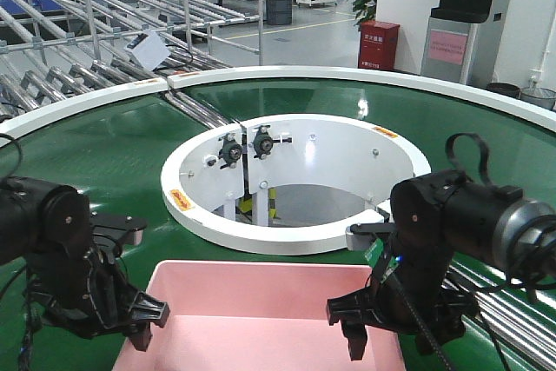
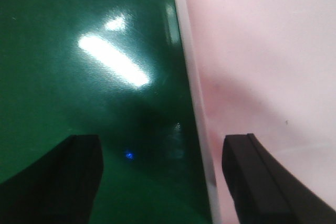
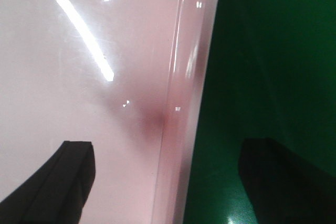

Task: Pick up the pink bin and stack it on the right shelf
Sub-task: 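Close both grippers on opposite side walls of the pink bin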

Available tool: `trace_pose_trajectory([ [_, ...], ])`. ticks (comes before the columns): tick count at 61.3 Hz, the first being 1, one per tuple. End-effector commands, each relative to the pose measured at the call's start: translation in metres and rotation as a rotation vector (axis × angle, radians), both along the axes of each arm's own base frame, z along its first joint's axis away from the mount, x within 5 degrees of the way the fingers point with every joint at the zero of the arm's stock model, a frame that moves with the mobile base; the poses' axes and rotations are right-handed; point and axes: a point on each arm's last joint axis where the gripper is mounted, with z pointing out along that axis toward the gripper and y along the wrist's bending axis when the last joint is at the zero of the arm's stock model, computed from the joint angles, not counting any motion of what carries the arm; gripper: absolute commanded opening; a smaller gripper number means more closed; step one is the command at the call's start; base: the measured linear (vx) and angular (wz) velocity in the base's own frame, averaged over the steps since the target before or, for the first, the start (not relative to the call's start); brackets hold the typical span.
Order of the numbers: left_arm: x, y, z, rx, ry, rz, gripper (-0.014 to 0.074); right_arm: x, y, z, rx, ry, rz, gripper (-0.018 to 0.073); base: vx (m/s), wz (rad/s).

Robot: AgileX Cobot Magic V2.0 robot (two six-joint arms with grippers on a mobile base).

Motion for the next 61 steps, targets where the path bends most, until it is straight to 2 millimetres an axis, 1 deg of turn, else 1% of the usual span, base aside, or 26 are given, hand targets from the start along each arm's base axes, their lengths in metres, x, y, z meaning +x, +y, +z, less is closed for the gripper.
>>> trace_pose_trajectory([
  [1,0.001,-0.004,0.019,-0.048,-0.057,0.023,0.0594,0.002,0.000,0.020,0.023,-0.068,-0.019,0.0584,0.00,0.00],
  [12,0.005,-0.007,0.011,-0.062,-0.045,0.040,0.0592,0.005,0.002,0.010,0.022,-0.049,-0.036,0.0584,0.00,0.00],
  [20,0.006,-0.007,0.009,-0.060,-0.036,0.041,0.0556,0.005,0.002,0.008,0.019,-0.040,-0.039,0.0565,0.00,0.00],
  [25,0.005,-0.007,0.009,-0.059,-0.032,0.045,0.0501,0.005,0.002,0.008,0.019,-0.040,-0.046,0.0517,0.00,0.00],
  [28,0.005,-0.006,0.009,-0.058,-0.026,0.046,0.0449,0.006,0.001,0.008,0.013,-0.042,-0.056,0.0484,0.00,0.00],
  [41,0.005,-0.007,0.009,-0.066,-0.026,0.069,0.0263,0.006,0.000,0.008,0.010,-0.044,-0.099,0.0303,0.00,0.00],
  [47,0.005,-0.007,0.009,-0.066,-0.028,0.070,0.0192,0.007,-0.002,0.008,-0.012,-0.059,-0.130,0.0248,0.00,0.00],
  [53,0.005,-0.007,0.009,-0.068,-0.031,0.070,0.0157,0.007,-0.004,0.008,-0.025,-0.060,-0.141,0.0216,0.00,0.00],
  [61,0.007,-0.007,0.010,-0.074,-0.052,0.070,0.0146,0.007,-0.003,0.008,-0.022,-0.055,-0.143,0.0199,0.00,0.00],
])
